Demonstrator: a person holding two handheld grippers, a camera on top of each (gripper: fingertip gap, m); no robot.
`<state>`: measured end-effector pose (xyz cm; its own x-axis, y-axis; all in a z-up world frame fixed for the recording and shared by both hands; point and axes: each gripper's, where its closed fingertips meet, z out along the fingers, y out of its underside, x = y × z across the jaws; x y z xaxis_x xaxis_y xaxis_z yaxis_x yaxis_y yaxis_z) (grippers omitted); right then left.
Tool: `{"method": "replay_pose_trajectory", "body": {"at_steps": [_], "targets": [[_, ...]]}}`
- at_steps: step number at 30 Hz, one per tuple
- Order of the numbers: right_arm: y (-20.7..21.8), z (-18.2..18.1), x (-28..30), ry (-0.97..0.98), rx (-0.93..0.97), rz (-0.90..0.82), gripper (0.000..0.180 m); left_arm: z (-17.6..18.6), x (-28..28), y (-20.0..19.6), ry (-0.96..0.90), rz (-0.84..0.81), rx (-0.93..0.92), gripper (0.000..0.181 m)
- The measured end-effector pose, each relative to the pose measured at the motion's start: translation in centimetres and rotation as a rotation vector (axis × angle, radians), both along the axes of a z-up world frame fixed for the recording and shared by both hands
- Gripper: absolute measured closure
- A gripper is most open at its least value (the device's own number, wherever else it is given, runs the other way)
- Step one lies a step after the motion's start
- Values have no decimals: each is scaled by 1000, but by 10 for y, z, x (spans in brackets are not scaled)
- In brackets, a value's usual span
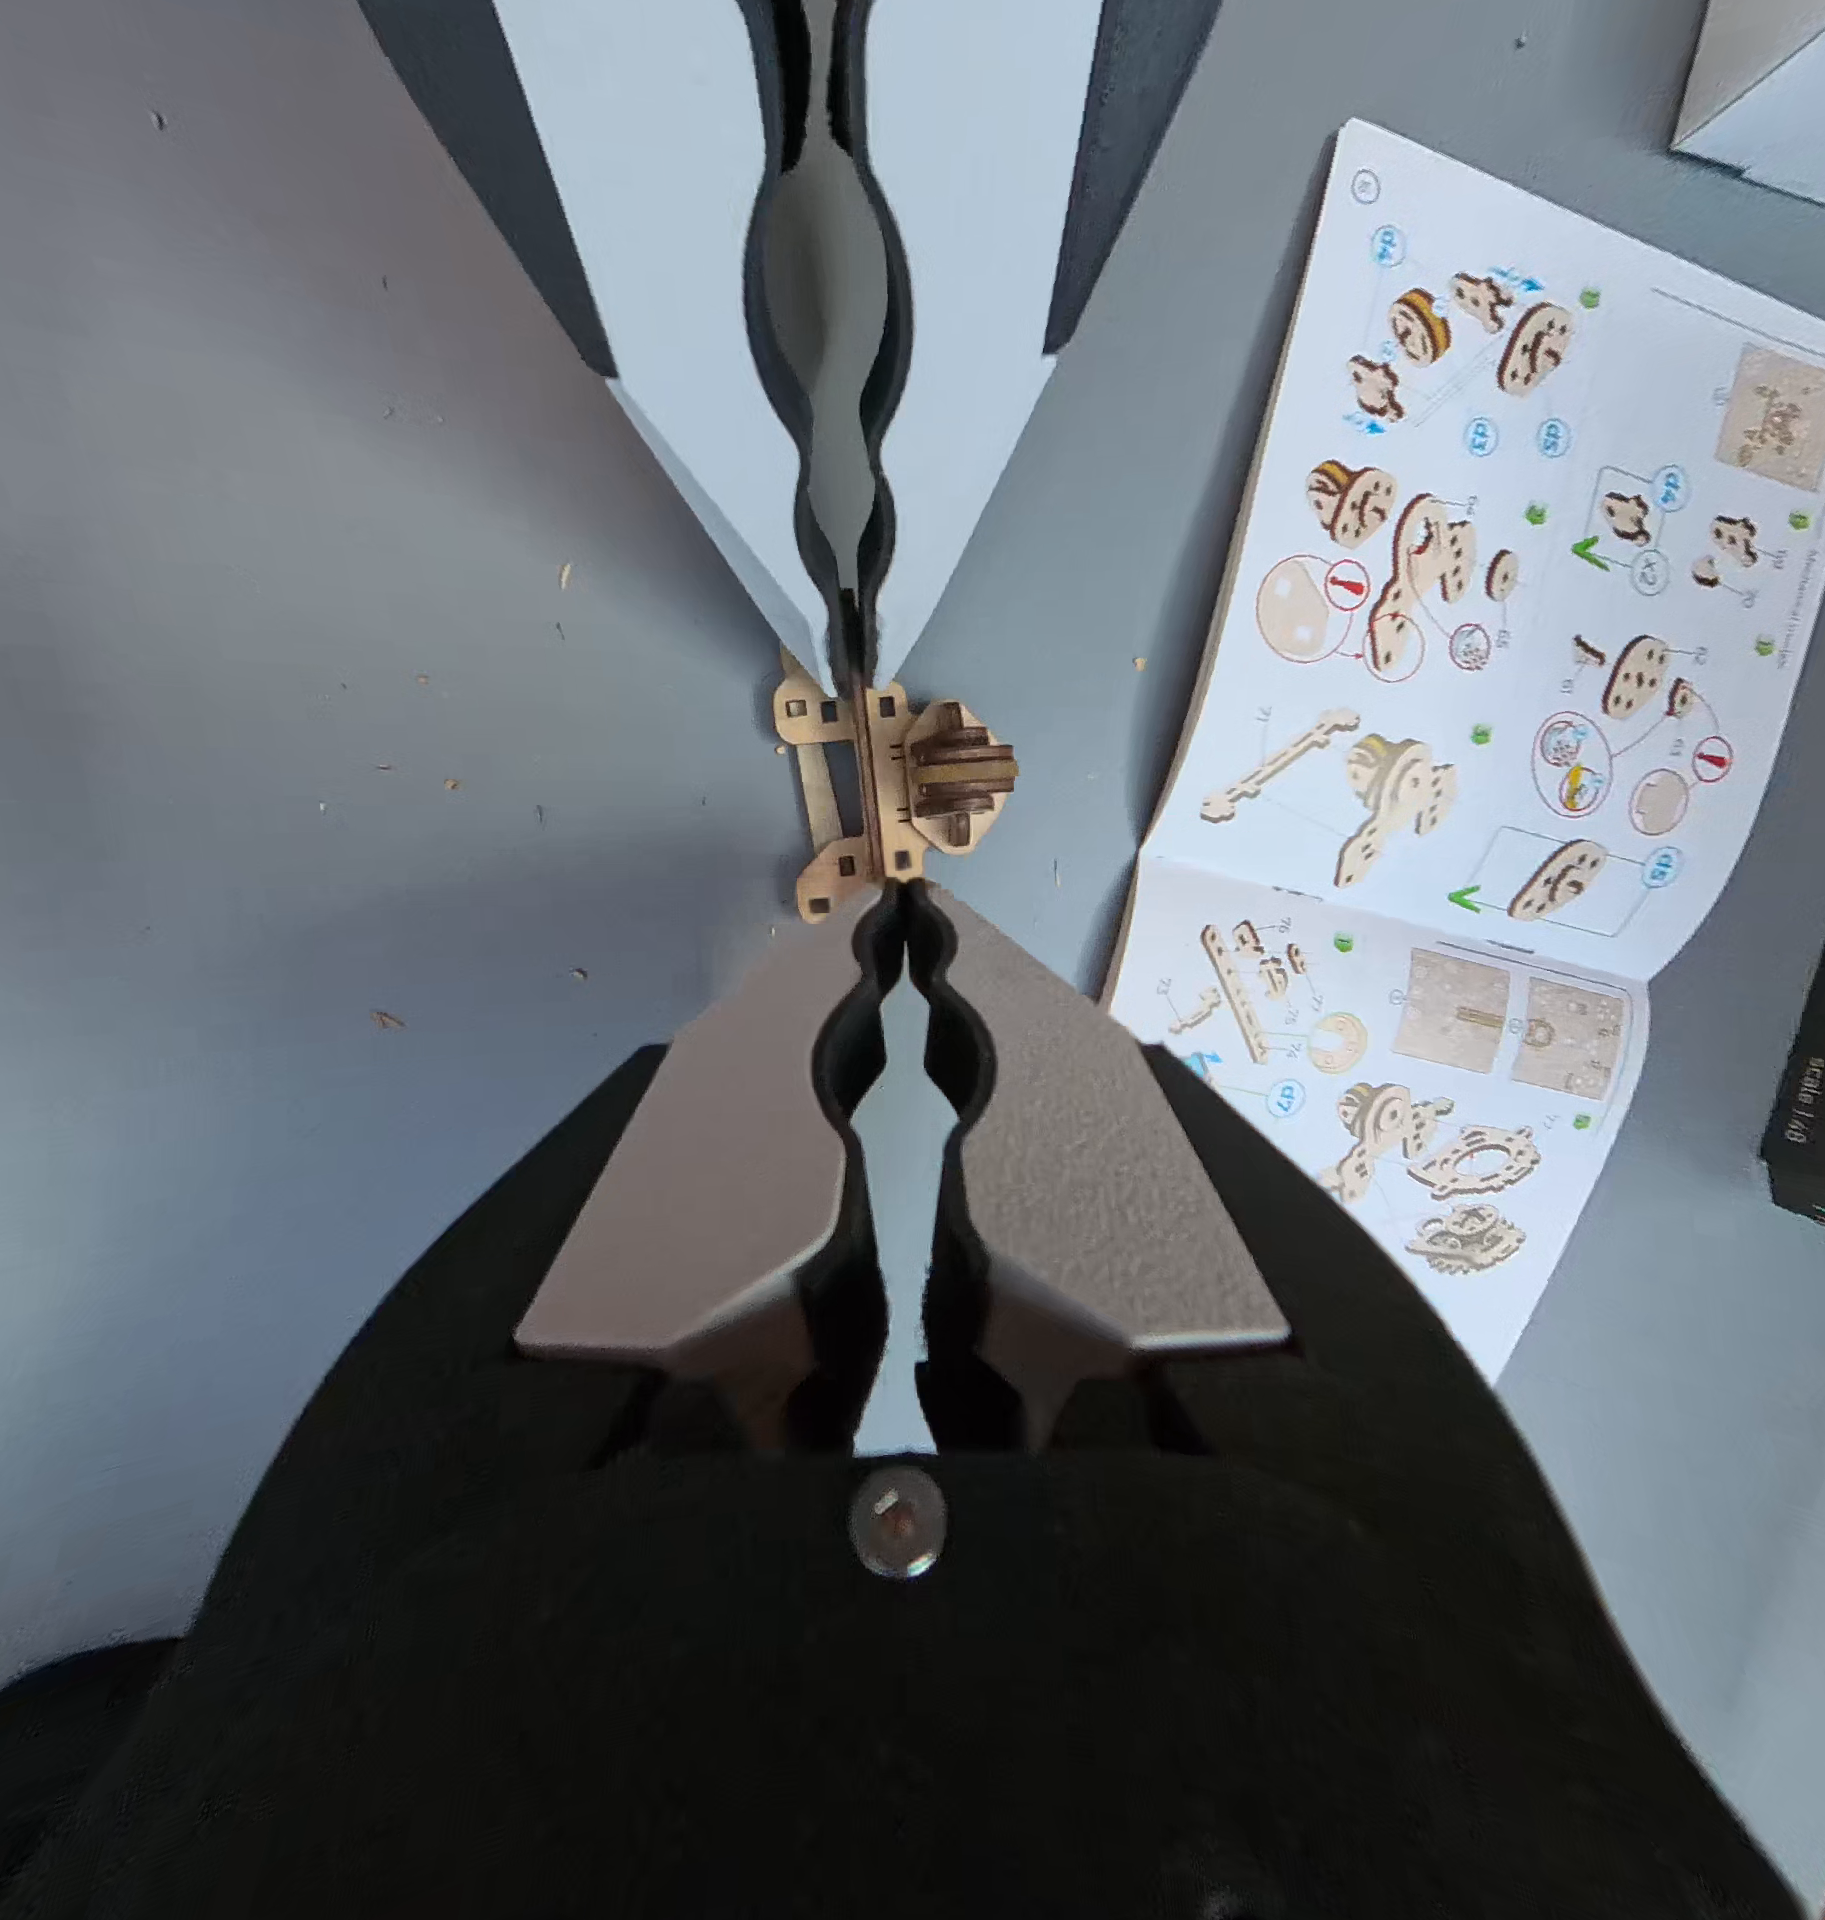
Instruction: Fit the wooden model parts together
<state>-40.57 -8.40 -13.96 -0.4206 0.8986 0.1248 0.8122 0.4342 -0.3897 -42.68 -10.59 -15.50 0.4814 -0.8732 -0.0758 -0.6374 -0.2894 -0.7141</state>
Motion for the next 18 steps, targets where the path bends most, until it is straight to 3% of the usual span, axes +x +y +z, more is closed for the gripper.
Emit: {"method": "replay_pose_trajectory", "body": {"at_steps": [3, 12, 14, 18], "targets": [[-1, -14, 4, -54, 3, 0, 175, 0, 0, 0, 3, 1, 2, 179], [-1, 0, -2, 17, -15, -3, 180, 0, 0, 0, -4, 3, -6, 179], [-2, -15, 2, -38, -23, -5, 176, 0, 0, 0, -4, 3, -7, 179], [-7, 1, -4, 28, -50, 3, 180, 0, 0, 0, -3, 3, -6, 179]]}}
